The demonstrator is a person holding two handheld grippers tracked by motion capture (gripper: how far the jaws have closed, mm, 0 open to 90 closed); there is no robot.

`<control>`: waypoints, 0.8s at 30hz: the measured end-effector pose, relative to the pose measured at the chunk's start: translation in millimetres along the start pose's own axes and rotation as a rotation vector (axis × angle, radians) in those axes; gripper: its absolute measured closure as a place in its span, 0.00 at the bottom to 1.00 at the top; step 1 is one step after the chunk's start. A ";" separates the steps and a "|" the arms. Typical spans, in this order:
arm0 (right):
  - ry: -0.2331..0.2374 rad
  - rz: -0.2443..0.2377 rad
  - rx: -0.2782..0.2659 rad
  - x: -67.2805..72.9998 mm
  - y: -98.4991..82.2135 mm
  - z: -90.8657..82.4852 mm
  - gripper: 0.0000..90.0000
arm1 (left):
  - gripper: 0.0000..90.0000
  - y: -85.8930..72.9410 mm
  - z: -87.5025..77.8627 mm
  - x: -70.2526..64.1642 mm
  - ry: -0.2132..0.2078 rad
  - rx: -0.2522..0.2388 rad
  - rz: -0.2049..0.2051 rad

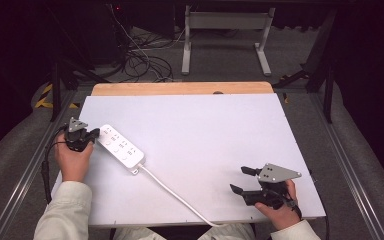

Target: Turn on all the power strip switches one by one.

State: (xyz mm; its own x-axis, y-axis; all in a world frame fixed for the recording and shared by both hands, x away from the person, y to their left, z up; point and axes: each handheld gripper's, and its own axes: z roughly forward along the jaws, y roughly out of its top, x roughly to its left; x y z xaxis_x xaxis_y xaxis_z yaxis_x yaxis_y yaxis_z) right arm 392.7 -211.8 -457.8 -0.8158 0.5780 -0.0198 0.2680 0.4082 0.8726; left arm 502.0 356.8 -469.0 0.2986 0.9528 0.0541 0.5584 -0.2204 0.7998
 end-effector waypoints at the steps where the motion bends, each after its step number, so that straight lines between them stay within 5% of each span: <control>1: 0.000 -0.001 0.000 0.1 0.0 -0.1 0.34 | 1.00 -0.2 0.6 -0.4 -0.001 0.003 0.003; 11: 0.001 -0.001 0.000 0.2 0.0 -0.3 0.34 | 1.00 -1.2 2.0 -3.1 0.012 0.009 0.034; 24: 0.004 -0.006 0.001 0.8 -0.2 -0.3 0.34 | 1.00 -4.4 3.3 -2.9 0.006 0.004 0.004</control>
State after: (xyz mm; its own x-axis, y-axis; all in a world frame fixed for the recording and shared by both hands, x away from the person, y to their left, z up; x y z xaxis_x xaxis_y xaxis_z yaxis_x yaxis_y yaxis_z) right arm 391.8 -211.6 -457.9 -0.8194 0.5728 -0.0226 0.2639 0.4119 0.8722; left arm 501.3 354.3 -474.7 0.2960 0.9532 0.0609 0.5600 -0.2248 0.7974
